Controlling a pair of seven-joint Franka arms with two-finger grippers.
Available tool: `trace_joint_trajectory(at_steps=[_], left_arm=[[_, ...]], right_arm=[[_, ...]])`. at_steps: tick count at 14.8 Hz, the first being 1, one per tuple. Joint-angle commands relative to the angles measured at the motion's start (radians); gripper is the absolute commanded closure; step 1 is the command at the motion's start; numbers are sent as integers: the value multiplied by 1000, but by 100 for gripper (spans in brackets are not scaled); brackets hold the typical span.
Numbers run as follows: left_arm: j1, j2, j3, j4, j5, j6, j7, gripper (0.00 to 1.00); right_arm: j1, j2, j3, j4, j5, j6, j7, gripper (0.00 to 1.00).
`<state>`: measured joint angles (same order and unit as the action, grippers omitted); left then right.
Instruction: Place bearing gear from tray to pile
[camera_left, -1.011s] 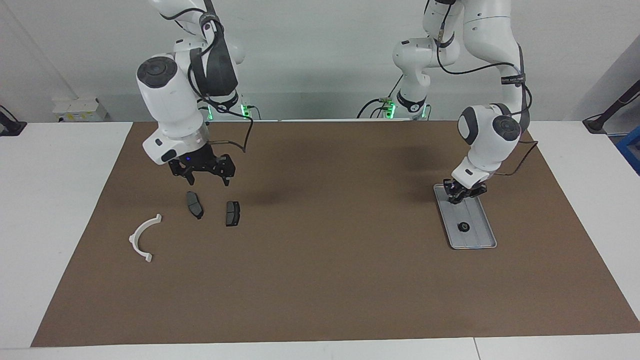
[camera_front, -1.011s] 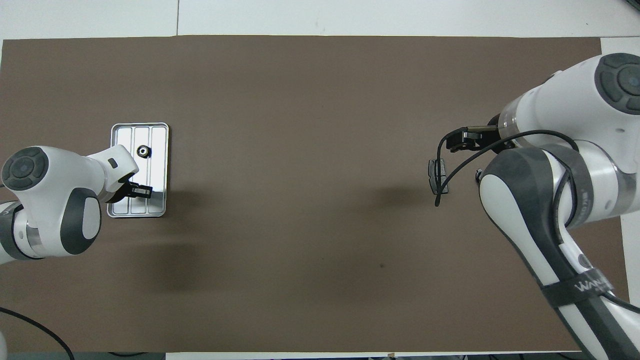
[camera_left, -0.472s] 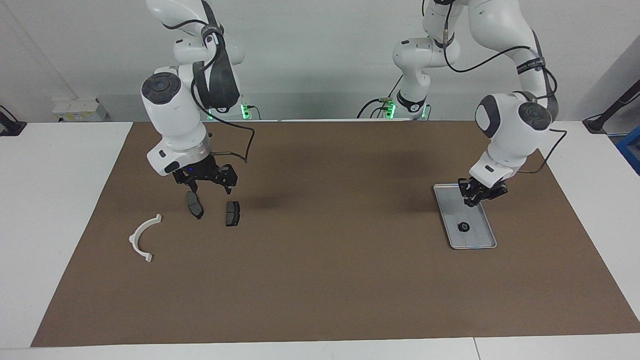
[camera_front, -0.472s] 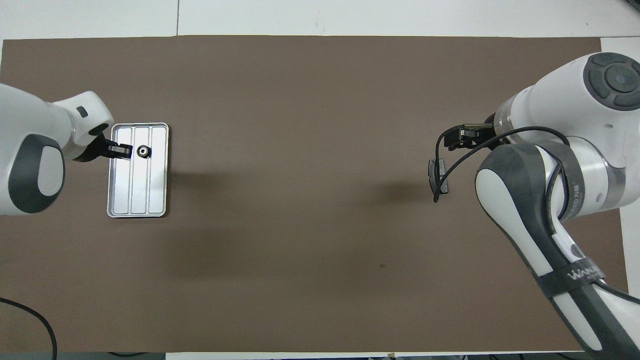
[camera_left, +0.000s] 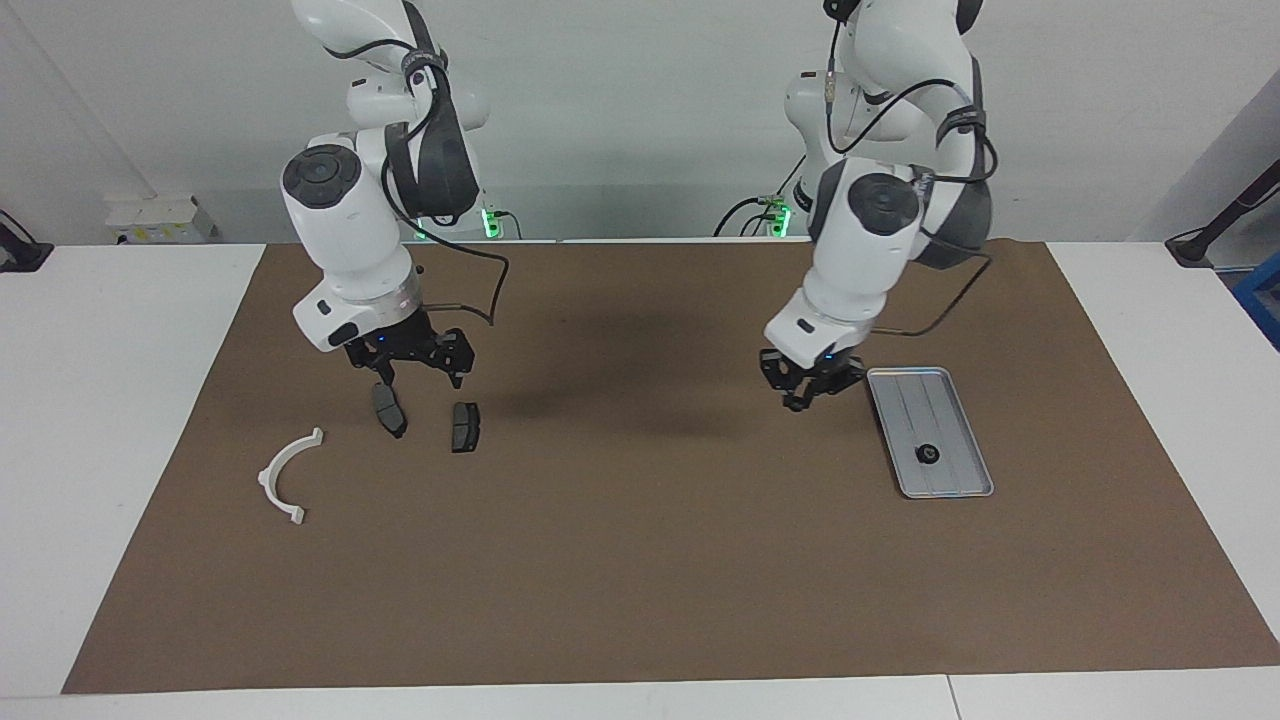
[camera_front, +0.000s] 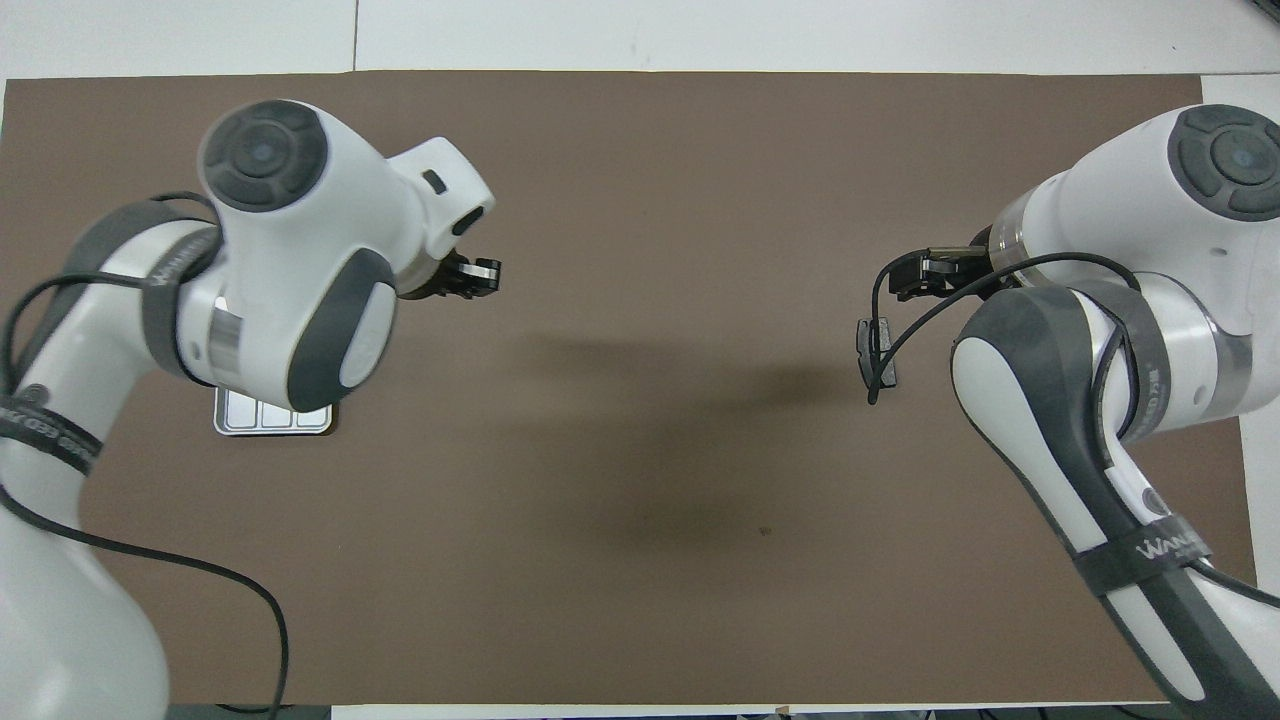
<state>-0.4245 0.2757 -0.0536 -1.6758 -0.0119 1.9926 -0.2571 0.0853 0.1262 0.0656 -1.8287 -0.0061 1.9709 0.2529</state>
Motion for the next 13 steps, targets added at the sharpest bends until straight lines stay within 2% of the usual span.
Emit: trace_joint_trajectory(at_steps=[1, 3, 5, 8, 13], left_arm=[[-83, 2, 23, -30, -25, 18, -72, 98], [-102, 2, 21, -70, -25, 40, -74, 98], [-111, 16, 21, -117, -23, 119, -71, 97], [-132, 69, 23, -166, -20, 234, -68, 96], [-149, 100, 23, -211, -14, 311, -65, 95]], right_arm=[[-9, -8, 3, -1, 23, 5, 9, 0], [-9, -8, 3, -3, 23, 5, 9, 0], [-12, -8, 3, -3, 23, 6, 6, 0], [-16, -8, 3, -3, 23, 6, 2, 0], [-18, -8, 3, -3, 23, 11, 0, 0]])
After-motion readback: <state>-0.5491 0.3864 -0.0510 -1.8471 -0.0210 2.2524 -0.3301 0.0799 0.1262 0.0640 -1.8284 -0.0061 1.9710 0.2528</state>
